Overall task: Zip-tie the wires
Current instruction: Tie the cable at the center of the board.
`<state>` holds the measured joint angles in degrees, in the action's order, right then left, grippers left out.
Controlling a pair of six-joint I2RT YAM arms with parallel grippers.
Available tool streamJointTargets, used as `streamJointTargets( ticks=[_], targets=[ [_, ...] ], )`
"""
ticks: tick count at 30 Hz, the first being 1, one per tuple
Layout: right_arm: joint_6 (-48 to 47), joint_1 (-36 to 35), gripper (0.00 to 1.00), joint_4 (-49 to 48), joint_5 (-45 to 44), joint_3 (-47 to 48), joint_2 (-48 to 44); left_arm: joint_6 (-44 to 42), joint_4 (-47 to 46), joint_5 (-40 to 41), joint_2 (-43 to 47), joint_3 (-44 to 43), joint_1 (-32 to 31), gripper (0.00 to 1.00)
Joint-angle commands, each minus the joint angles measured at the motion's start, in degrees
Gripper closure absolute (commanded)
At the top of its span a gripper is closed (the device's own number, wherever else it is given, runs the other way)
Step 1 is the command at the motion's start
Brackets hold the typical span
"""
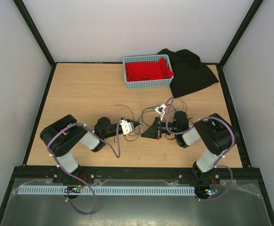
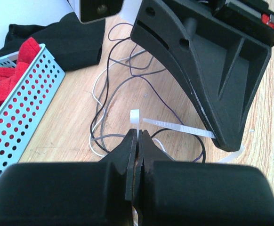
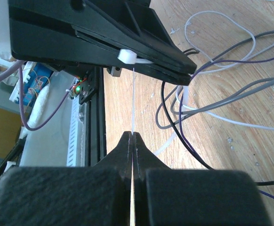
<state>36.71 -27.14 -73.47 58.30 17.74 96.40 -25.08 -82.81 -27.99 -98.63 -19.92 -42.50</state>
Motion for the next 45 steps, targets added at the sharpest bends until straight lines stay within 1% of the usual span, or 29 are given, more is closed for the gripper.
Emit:
streamJointTargets(
  ticks=[1,9,15,21,23,27,30,33,42,45],
  targets=[
    [1.36,-0.14,1.0,-2.81,0.84,0.59,1.31,-1.03,-2.09,-0.37,2.31,0.34,-0.6,1.0],
    [3.24,-0.13,1.0,-4.63,1.27,0.39,0.55,-2.44,-2.1,0.74,1.36,0.55,-1.46,1.0],
    [-1.27,-0.12,1.0,1.07,1.05,-0.97,-1.79,-1.81,-2.09,1.83,1.08,0.11,-1.43,1.0],
    [-3.09,-0.19,1.0,2.5,2.21,-2.82,-3.49,-2.07,-2.09,1.0,1.67,-0.59,-0.94,1.0],
    [-2.57,-0.26,1.0,0.79,3.68,-2.92,-3.21,-2.39,-2.03,0.25,1.88,-0.57,-0.69,1.0],
    [1.08,-0.23,1.0,-5.62,6.38,-2.94,-2.22,-3.52,-2.08,-0.7,1.9,-0.56,0.01,1.0],
    [1.94,-0.2,1.0,-7.12,7.19,-2.55,-1.31,-4.5,-2.06,-1.74,1.8,-0.56,0.4,1.0],
    [3.39,-0.25,1.0,-9.12,7.34,-2.51,-0.21,-5.64,-2.07,-2.13,1.62,-0.44,0.46,1.0],
    [11.34,-0.2,1.0,-22.12,6.76,-2.62,5.86,-6.5,-2.08,-2.38,2.32,0.01,0.37,1.0],
    [10.65,-0.23,1.0,-21.71,5.59,-2.93,5.59,-6.86,-2.1,-2.08,2.49,0.29,0.45,1.0]
  ],
)
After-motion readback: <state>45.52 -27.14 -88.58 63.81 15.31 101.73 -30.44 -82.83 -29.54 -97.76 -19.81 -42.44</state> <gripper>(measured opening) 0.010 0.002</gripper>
